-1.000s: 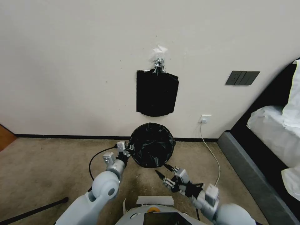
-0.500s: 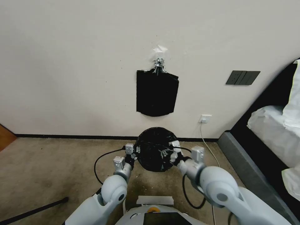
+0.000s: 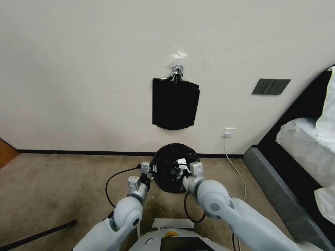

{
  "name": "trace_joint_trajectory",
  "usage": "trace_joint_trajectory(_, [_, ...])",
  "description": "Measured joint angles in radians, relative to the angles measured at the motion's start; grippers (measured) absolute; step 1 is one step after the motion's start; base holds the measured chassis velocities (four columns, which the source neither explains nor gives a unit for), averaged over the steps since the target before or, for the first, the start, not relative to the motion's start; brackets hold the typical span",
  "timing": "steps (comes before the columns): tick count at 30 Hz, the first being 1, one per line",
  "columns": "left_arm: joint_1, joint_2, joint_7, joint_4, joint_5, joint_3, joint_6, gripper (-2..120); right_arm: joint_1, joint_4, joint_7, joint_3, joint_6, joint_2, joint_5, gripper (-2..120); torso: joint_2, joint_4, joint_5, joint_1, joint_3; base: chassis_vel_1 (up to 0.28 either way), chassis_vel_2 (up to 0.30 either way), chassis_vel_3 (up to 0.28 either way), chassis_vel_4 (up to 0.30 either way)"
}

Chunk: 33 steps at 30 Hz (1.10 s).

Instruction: Place a trash bag onto the trash bin.

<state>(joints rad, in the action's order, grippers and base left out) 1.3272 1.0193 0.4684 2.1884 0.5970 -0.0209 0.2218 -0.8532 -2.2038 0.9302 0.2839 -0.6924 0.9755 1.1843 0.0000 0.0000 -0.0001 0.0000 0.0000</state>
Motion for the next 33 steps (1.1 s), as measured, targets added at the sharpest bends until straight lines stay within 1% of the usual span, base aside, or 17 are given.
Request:
trace_joint_trajectory(3, [0.004,0.005,-0.003,0.002,-0.005,0.006,0.000,1,0.028,0.042,0.013,0.023,-0.011,0.011,-0.002,0,0.000,0.0001,0.0000,0.000,0.000,0.000,0.000,0.000,0.000])
trace_joint_trajectory(9, [0.004,0.008,-0.005,0.002,-0.010,0.015,0.000,1,0.046,0.081,0.029,0.052,-0.026,0.020,-0.008,0,0.000,0.0000,0.0001,0.000,0.000,0.000,0.000,0.000,0.000])
trace_joint_trajectory(16, [0.005,0.008,-0.006,0.003,-0.011,0.021,0.000,1,0.048,0.134,0.027,0.068,-0.040,0.027,-0.070,0,0.000,0.0000,0.0001,0.000,0.000,0.000,0.000,0.000,0.000])
trace_joint_trajectory(24, [0.005,0.007,-0.006,0.004,-0.011,0.025,0.000,1,0.049,0.156,0.024,0.073,-0.042,0.028,-0.091,0,0.000,0.0000,0.0001,0.000,0.000,0.000,0.000,0.000,0.000])
trace_joint_trajectory(33, [0.010,0.003,-0.007,0.015,-0.008,0.023,0.002,1,0.052,0.155,0.024,0.102,-0.042,0.032,-0.099,0,0.000,0.0001,0.0001,0.000,0.000,0.000,0.000,0.000,0.000])
